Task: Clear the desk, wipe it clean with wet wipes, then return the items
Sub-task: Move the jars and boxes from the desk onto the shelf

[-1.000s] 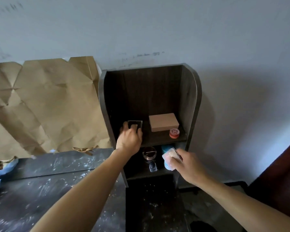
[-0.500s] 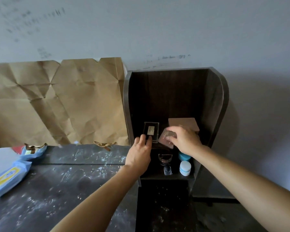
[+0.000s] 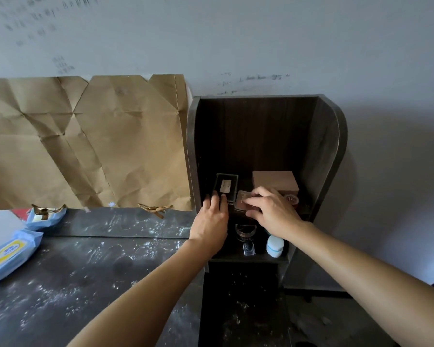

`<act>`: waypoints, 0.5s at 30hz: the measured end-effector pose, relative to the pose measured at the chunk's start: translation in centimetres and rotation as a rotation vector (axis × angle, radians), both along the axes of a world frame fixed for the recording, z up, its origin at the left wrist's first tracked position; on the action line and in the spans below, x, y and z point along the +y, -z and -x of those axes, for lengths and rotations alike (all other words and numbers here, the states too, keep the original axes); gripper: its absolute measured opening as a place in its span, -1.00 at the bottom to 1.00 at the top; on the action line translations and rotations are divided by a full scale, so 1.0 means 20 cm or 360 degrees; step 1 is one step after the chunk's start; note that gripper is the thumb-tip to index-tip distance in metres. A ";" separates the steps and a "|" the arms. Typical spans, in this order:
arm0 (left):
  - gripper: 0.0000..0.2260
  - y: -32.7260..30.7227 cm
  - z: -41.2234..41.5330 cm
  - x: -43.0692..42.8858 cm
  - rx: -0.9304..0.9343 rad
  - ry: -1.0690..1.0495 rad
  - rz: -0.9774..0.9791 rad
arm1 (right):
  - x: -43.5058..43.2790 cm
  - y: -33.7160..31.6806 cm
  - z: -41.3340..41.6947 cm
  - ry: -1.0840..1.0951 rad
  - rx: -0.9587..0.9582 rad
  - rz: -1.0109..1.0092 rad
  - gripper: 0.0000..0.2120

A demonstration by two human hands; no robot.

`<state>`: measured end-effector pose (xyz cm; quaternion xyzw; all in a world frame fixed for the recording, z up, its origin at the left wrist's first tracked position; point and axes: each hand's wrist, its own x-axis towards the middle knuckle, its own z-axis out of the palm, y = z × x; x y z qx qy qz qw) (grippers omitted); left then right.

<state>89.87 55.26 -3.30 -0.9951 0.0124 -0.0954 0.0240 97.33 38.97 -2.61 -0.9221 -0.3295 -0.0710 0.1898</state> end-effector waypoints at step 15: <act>-0.81 0.14 0.36 0.30 -0.0321 0.0023 0.0468 | 0.11 0.00 0.29 0.0108 -0.0432 -0.0238 -0.81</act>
